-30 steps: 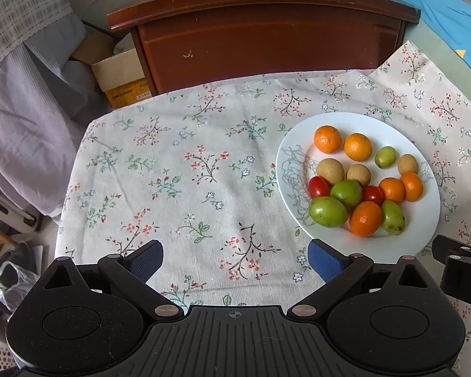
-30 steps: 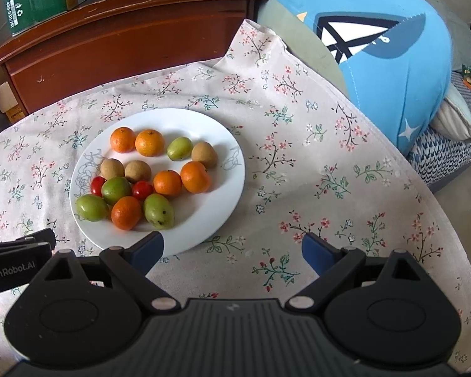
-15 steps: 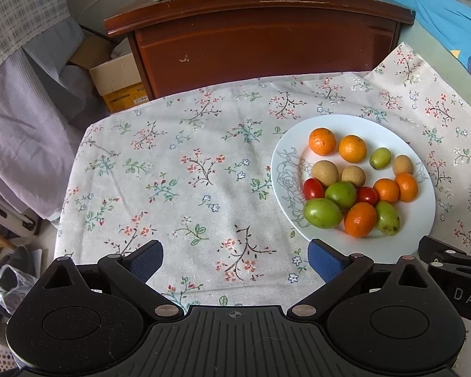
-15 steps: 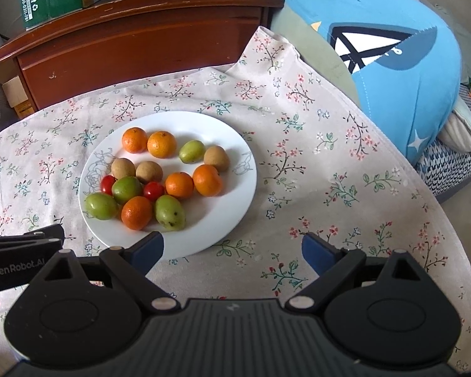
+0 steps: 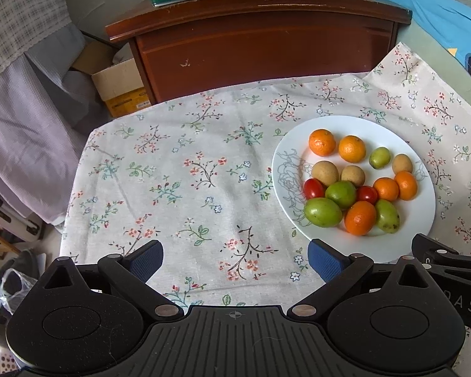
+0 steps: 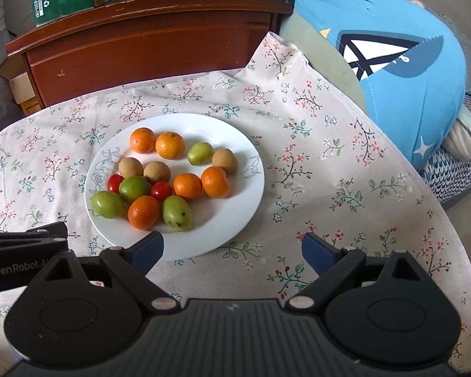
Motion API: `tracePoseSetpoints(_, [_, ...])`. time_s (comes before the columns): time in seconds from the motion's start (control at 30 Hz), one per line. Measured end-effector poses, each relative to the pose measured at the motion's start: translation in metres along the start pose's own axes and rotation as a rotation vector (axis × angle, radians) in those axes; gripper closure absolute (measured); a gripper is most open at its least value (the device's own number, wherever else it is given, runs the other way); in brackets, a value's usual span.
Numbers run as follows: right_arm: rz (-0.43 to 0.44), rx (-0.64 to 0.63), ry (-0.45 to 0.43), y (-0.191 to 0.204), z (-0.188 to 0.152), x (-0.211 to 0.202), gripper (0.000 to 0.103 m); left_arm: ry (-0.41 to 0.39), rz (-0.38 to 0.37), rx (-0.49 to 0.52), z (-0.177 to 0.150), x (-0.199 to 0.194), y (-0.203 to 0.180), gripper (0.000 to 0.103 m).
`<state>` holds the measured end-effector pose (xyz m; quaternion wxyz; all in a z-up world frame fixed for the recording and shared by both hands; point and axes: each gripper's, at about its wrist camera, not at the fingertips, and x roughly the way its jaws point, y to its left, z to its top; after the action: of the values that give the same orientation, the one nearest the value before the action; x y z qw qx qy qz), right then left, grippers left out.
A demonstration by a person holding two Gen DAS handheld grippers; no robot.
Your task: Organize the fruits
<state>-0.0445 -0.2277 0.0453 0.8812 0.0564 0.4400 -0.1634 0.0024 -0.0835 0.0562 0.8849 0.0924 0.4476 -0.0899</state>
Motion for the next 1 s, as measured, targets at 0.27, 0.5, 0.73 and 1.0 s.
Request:
tracePoseSetpoints(0.27, [0.019,0.001,-0.029,0.001,-0.003,-0.005,0.008,-0.014,0.008,-0.001,-0.003,-0.006,0.004,0.003])
tracePoseSetpoints(0.5, [0.038,0.035,-0.033,0.000,-0.012,-0.010,0.008,-0.026,0.018,0.016,-0.010,-0.014,0.006,0.003])
tracePoseSetpoints(0.73, [0.048,0.078,-0.060,0.000,-0.029,-0.021,0.008,-0.030,0.005,0.013,-0.022,-0.023,0.011,0.003])
tracePoseSetpoints(1.0, [0.085,0.052,-0.077,0.006,-0.051,-0.034,0.008,-0.002,-0.009,0.005,-0.048,-0.032,0.023,0.003])
